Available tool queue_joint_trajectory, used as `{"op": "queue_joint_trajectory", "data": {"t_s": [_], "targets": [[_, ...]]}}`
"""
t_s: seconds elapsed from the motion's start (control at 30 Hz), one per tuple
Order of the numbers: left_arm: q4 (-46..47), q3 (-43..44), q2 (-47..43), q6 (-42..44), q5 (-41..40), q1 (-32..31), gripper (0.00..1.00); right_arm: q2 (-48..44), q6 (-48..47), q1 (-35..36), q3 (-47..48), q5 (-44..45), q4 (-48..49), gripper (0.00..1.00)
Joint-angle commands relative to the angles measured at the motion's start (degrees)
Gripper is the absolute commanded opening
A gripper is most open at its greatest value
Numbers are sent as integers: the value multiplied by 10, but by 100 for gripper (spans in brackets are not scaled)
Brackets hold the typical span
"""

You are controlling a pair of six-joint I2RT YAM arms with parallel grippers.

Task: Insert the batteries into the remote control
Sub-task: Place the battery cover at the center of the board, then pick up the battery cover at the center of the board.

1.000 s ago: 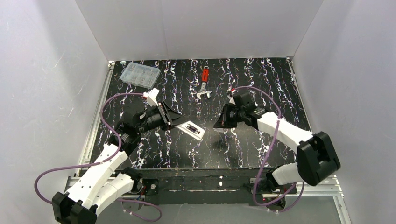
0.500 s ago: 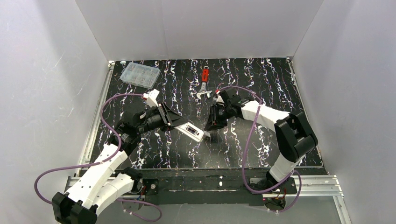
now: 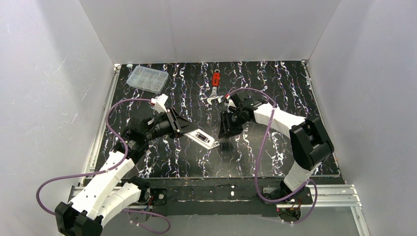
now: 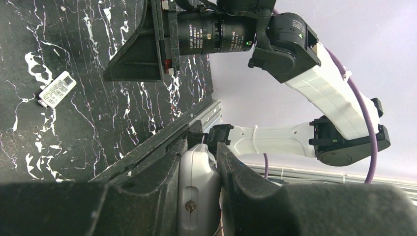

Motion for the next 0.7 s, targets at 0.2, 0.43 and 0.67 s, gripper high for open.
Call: {"op": "queue_joint_trajectory", "data": {"t_s": [0.2,0.43,0.67], "targets": [[21,25,-3,3,24,2,0,-11,-119,43,44,17,-33,44],[10,27,-9,9,23,3,0,18,-123,66,59,17,-54,21],[11,24,-10,9,18,2,0,-4,-40,67,-9,17,-30,1]]}}
